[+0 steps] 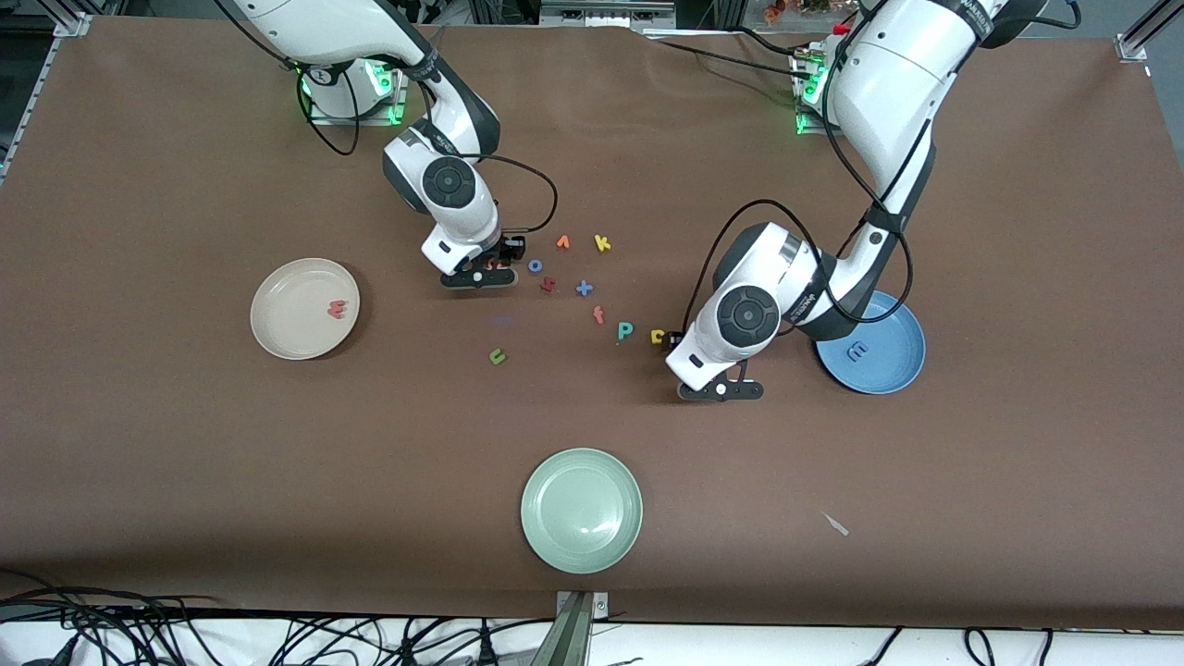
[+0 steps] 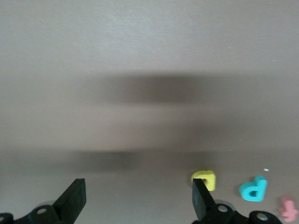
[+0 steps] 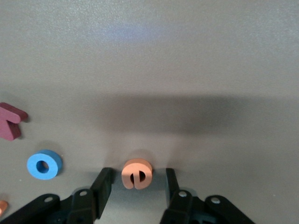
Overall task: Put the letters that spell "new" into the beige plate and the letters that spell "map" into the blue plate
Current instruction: 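Grasp the orange e with the right gripper while the left gripper reaches the yellow a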
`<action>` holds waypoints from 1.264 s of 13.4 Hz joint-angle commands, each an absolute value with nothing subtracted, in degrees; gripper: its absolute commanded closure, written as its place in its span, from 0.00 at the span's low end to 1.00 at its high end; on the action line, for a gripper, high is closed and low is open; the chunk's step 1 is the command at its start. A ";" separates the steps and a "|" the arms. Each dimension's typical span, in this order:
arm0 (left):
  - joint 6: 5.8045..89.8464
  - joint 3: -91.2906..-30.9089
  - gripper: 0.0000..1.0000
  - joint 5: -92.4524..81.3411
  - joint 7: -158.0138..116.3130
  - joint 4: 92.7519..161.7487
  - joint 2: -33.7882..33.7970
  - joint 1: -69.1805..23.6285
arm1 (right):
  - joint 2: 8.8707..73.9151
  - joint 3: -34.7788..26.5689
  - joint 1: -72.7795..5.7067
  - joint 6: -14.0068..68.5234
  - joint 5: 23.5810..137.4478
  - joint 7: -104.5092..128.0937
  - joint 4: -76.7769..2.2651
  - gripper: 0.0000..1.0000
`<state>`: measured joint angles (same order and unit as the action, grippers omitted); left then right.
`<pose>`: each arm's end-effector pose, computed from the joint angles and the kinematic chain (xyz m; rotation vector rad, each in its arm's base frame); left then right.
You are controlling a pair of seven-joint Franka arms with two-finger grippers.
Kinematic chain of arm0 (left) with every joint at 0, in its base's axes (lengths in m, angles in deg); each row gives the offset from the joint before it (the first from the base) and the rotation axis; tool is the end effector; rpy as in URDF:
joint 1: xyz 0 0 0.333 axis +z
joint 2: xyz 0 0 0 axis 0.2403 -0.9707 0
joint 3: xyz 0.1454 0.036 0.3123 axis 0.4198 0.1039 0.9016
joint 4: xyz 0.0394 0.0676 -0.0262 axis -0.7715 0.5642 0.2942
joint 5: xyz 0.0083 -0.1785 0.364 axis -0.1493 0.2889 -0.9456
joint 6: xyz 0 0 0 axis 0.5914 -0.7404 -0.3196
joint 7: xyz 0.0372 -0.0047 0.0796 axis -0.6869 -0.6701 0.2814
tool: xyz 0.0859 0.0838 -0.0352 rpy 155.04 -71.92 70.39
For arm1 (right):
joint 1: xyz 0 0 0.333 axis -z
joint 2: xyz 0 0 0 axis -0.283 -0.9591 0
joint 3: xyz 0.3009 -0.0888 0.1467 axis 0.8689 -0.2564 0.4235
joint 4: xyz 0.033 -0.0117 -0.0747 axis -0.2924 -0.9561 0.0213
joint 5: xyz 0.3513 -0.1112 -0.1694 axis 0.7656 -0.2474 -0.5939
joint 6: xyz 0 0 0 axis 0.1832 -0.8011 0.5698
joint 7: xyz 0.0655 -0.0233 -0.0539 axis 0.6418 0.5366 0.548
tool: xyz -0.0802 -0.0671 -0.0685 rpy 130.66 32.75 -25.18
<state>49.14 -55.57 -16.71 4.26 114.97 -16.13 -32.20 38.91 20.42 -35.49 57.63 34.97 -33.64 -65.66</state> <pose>0.6275 -0.3473 0.2209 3.1108 0.0483 -0.3252 0.4318 0.3472 0.1693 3.1248 0.1011 -0.1848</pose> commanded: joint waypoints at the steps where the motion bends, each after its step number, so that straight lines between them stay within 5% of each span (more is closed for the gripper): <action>1: 49.58 -55.52 0.00 -14.55 4.43 114.20 -16.39 -33.41 | 38.40 20.59 -35.77 58.85 35.14 -33.93 -65.85 0.57; 10: 49.31 -55.34 0.00 -16.48 12.08 113.49 -13.75 -33.32 | 39.37 20.51 -35.69 57.98 35.23 -33.24 -65.59 0.84; 17: 49.67 -55.34 0.00 -16.39 10.93 113.58 -14.45 -33.24 | 44.90 15.16 -35.25 44.63 35.32 -21.66 -62.16 0.85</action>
<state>49.63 -55.53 -15.95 11.36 113.27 -14.70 -33.21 42.33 17.45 -35.31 48.42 34.94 -26.86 -62.63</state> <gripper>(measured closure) 0.000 0.718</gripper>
